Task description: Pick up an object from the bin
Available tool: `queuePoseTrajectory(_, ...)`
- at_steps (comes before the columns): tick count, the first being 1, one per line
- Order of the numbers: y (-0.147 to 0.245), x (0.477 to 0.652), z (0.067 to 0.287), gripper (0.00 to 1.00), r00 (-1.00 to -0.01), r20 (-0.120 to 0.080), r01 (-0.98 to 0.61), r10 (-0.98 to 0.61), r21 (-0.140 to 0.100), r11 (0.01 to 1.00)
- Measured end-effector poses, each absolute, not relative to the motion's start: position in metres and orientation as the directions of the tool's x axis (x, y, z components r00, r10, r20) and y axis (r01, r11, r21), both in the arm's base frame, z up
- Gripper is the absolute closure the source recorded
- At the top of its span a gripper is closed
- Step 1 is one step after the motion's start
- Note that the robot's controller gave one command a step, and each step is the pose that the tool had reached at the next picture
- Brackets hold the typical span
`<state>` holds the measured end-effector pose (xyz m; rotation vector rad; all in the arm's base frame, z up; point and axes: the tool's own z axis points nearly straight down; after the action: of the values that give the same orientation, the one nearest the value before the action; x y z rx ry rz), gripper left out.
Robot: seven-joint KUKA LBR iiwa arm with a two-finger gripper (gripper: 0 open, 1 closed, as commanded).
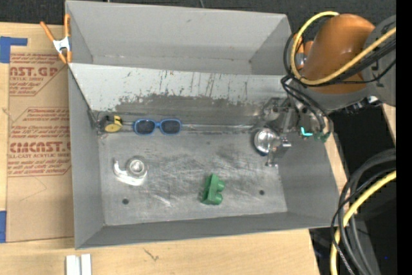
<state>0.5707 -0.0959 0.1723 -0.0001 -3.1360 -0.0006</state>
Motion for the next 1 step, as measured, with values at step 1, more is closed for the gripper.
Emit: queuePoseTrajectory(1, -0.0865, 0.4910, 0.0724, 0.00, -0.985, -0.016, -0.174, -0.175, -0.003, 0.985)
